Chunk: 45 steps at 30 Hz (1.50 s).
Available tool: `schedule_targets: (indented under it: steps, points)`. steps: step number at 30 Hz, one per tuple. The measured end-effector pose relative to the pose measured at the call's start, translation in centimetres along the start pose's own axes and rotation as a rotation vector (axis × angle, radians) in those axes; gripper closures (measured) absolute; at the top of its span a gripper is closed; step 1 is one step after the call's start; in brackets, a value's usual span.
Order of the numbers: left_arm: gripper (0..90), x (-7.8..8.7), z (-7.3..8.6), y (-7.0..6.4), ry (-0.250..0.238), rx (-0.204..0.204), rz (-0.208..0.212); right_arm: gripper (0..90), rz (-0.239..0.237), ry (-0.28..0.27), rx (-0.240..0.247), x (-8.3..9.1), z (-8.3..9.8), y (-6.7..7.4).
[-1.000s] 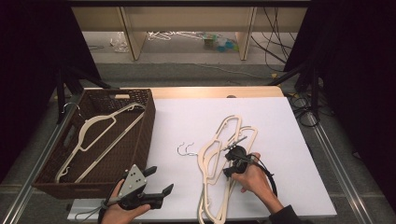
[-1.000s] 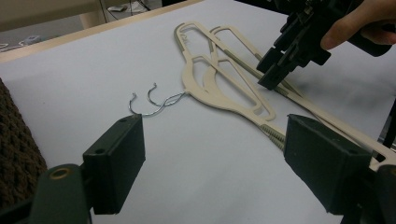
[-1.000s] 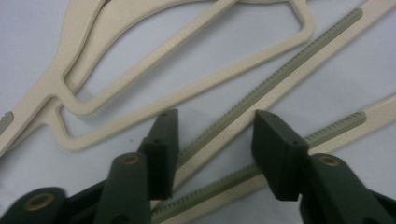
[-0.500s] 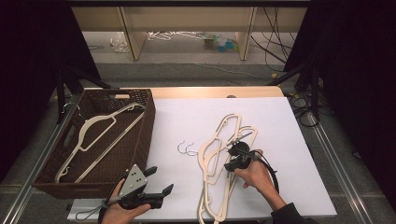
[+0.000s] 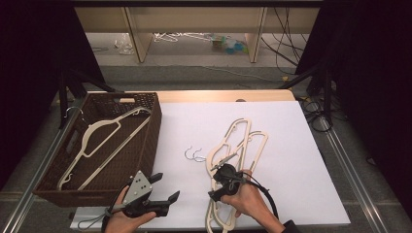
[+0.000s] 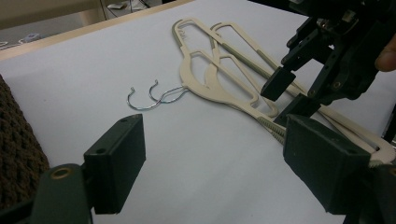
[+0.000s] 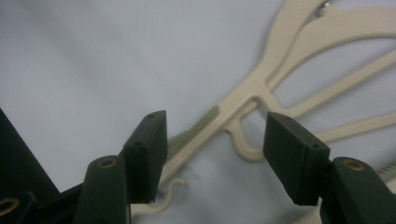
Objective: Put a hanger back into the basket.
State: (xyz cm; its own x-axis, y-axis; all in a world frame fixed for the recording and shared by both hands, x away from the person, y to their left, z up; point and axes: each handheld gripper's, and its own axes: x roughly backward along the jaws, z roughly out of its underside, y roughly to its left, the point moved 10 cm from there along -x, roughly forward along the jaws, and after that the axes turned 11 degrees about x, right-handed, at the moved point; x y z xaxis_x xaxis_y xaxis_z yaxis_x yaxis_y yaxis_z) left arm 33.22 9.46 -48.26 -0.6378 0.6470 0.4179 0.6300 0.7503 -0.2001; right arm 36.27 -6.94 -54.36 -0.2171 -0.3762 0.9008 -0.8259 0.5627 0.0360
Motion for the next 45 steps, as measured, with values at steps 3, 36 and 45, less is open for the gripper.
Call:
schedule_targets:
  steps: [3,36,45]
  points:
    - [21.1,0.0,-0.2,0.1,-0.005,0.003,-0.006,40.8,-0.016,0.011,0.009,-0.6,0.1,0.7]
    - [21.1,-0.1,0.0,0.0,0.001,-0.01,-0.004,75.3,0.036,0.1,0.047,0.9,3.9,-3.5]
    - [21.4,-0.5,-0.1,0.3,0.008,-0.052,-0.023,79.3,-0.005,0.1,0.142,2.6,4.4,-4.6]
